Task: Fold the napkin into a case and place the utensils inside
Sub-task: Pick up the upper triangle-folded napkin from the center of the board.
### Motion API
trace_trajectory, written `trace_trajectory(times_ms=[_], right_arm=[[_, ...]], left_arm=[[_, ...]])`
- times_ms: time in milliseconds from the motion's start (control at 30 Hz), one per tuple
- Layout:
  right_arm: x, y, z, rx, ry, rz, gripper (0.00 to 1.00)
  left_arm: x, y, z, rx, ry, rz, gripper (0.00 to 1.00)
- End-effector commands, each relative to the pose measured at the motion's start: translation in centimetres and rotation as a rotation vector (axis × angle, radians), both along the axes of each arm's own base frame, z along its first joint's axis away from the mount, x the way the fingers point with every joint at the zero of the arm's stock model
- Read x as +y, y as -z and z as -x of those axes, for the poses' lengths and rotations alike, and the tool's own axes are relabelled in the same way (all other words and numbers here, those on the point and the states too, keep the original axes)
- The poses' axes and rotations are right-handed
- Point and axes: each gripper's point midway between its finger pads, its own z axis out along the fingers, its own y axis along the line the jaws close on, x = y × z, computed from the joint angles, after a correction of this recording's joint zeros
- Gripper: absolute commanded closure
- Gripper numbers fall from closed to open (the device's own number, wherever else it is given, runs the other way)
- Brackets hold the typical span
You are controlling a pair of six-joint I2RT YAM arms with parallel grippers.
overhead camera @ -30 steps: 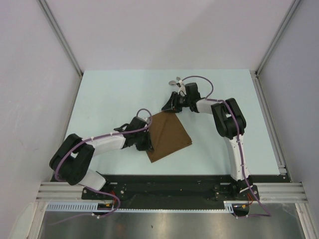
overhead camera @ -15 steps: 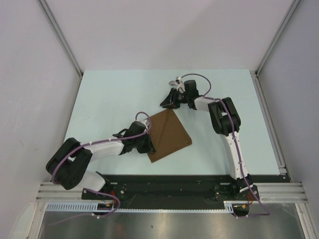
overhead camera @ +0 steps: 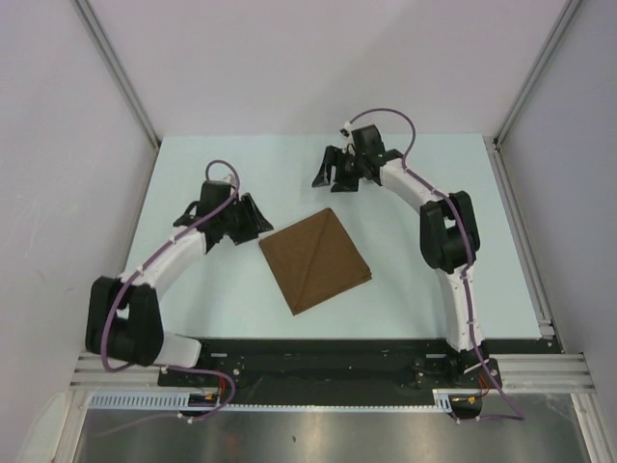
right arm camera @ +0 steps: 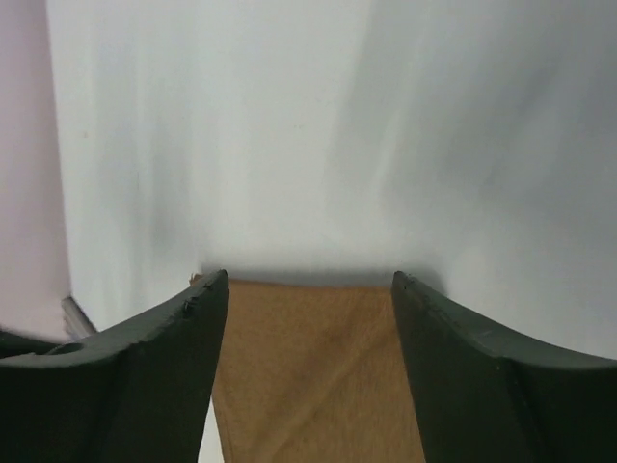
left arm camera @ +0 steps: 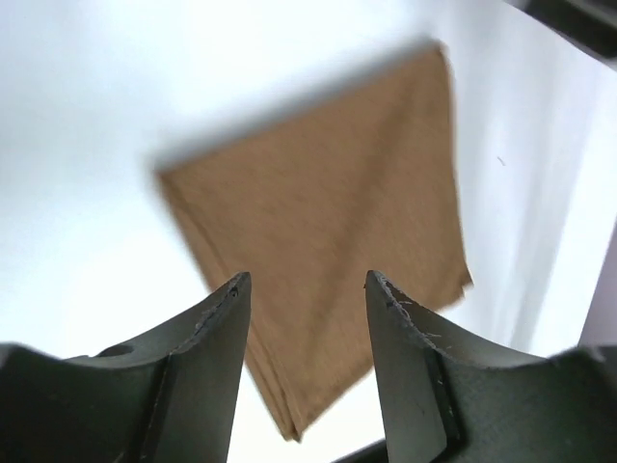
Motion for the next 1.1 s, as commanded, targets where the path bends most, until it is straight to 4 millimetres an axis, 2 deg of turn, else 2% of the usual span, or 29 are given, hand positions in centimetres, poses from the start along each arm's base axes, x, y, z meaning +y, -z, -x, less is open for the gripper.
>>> trace_trajectory(times_ms=[0, 33, 67, 100, 133, 167, 200, 233, 267, 300, 333, 400, 500, 533, 600, 633, 800, 833, 967, 1067], right_arm=[[-2.0, -6.5, 3.8, -0.147, 0.001, 0.297, 0.25], [-2.0, -6.3, 5.0, -0.156, -0.024, 0.342, 0.25], [-0.7, -7.6, 7.2, -0.188, -0.061, 0.361, 0.25], [-1.3, -6.1, 8.6, -0.172, -0.061, 0.424, 0.25], [-1.1, -5.9, 9.6, -0.179, -0.071, 0.442, 0.25], [0.2, -6.0, 11.5, -0.19, -0.106, 0.447, 0.25], [0.1, -6.5, 12.5, -0.207, -0.101, 0.455, 0.25], [0.0, -5.1, 14.3, -0.183, -0.121, 0.477, 0.25], [0.3, -4.8, 15.2, -0.188, -0.126, 0.475, 0.25], [1.1, -5.4, 16.7, -0.214, -0.145, 0.469, 0.25], [1.1, -4.1, 18.0, -0.191, -0.166, 0.485, 0.25], [1.7, -3.5, 19.7, -0.208, -0.177, 0.519, 0.25], [2.2, -2.3, 21.6, -0.225, -0.208, 0.564, 0.27], [3.0, -1.8, 22.8, -0.237, -0.24, 0.581, 0.27], [3.2, -1.3, 23.2, -0.273, -0.244, 0.634, 0.27], [4.1, -0.7, 24.4, -0.289, -0.277, 0.653, 0.28], [6.3, 0.3, 26.7, -0.386, -0.342, 0.715, 0.3], [7.0, 0.4, 27.5, -0.404, -0.371, 0.717, 0.32], [8.0, 2.0, 28.7, -0.406, -0.42, 0.737, 0.41], [8.8, 2.9, 29.6, -0.403, -0.454, 0.73, 0.46]], left_arm=[[2.0, 2.5, -1.4, 0.155, -0.033, -0.011, 0.44], [2.4, 3.1, -1.9, 0.179, -0.045, -0.021, 0.45], [2.4, 4.5, -2.3, 0.221, -0.048, -0.035, 0.46], [2.3, 4.3, -3.2, 0.221, -0.056, -0.032, 0.46], [2.3, 4.7, -3.6, 0.227, -0.066, -0.038, 0.47], [2.3, 5.8, -3.8, 0.261, -0.074, -0.044, 0.47], [2.3, 5.8, -4.2, 0.265, -0.092, -0.043, 0.47], [2.6, 6.2, -4.3, 0.276, -0.106, -0.06, 0.47], [2.7, 6.8, -4.5, 0.291, -0.112, -0.067, 0.47], [2.8, 7.1, -4.6, 0.301, -0.132, -0.07, 0.47], [2.9, 7.6, -4.5, 0.313, -0.139, -0.078, 0.48], [3.1, 8.7, -4.1, 0.347, -0.157, -0.088, 0.48], [3.2, 9.7, -3.5, 0.388, -0.181, -0.097, 0.49], [3.2, 9.9, -3.4, 0.392, -0.184, -0.103, 0.49], [3.2, 10.5, -3.1, 0.41, -0.193, -0.113, 0.5], [3.2, 10.9, -2.9, 0.423, -0.194, -0.118, 0.5], [3.8, 11.8, -2.9, 0.442, -0.217, -0.152, 0.59], [3.9, 11.8, -3.0, 0.441, -0.219, -0.156, 0.6], [3.9, 12.0, -3.1, 0.437, -0.214, -0.164, 0.7], [3.9, 12.0, -3.1, 0.434, -0.21, -0.16, 0.73]])
